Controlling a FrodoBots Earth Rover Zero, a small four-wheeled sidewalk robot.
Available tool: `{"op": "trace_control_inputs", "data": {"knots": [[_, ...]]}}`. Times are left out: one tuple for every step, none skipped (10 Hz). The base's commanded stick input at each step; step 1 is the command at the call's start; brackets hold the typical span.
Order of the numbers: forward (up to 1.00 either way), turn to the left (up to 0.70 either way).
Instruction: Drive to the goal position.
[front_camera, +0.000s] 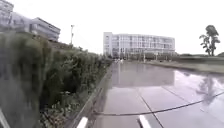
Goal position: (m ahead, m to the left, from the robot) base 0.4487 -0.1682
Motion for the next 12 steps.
{"op": "trace_control_inputs", "data": {"knots": [[0.7, 0.0], [0.66, 0.0], [0.48, 0.0], [0.45, 0.0], [0.45, 0.0], [0.45, 0.0], [0.45, 0.0], [0.45, 0.0], [0.45, 0.0], [0.45, 0.0], [0.45, 0.0], [0.45, 0.0]]}}
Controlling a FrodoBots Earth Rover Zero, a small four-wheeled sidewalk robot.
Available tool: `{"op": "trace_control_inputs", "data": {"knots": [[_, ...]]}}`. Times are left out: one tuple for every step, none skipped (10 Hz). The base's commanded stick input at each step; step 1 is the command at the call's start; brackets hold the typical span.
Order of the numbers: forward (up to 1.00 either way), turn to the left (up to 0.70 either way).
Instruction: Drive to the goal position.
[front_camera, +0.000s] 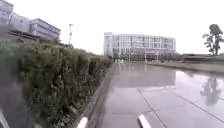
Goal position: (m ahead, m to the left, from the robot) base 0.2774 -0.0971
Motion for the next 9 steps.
{"op": "trace_control_inputs", "data": {"knots": [[0.45, 0.0], [0.45, 0.0], [0.45, 0.0], [0.58, 0.0], [0.7, 0.0], [0.7, 0.0], [0.7, 0.0], [0.7, 0.0], [0.7, 0.0]]}}
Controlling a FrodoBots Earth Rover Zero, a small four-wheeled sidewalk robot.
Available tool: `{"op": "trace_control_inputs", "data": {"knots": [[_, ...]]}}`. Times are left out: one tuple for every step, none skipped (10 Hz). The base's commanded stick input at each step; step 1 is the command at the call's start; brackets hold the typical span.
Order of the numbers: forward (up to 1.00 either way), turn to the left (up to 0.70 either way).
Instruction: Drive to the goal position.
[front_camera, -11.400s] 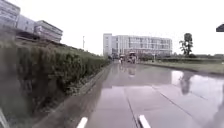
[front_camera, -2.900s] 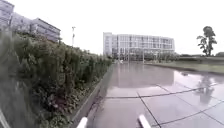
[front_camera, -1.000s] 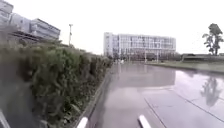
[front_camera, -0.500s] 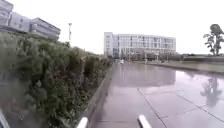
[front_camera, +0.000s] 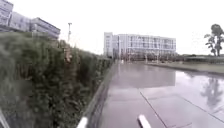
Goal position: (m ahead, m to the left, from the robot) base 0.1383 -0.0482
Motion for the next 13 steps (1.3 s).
{"op": "trace_control_inputs", "data": {"knots": [[0.7, 0.0], [0.7, 0.0], [0.7, 0.0], [0.7, 0.0], [0.7, 0.0], [0.7, 0.0], [0.7, 0.0], [0.7, 0.0], [0.7, 0.0], [0.7, 0.0], [0.7, 0.0], [0.7, 0.0], [0.7, 0.0]]}}
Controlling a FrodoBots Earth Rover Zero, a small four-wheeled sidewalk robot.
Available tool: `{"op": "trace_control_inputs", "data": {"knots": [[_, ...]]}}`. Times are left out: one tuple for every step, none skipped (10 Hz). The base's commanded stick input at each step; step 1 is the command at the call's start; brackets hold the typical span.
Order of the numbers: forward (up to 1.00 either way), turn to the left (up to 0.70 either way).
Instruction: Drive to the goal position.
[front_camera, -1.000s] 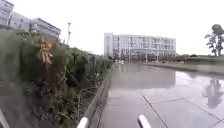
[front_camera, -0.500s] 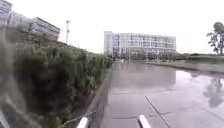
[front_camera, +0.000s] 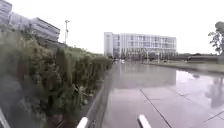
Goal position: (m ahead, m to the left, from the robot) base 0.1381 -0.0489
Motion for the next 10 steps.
{"op": "trace_control_inputs", "data": {"knots": [[0.7, 0.0], [0.7, 0.0], [0.7, 0.0], [0.53, 0.0], [0.26, 0.0], [0.0, 0.0], [0.0, 0.0], [0.0, 0.0], [0.0, 0.0], [0.0, 0.0]]}}
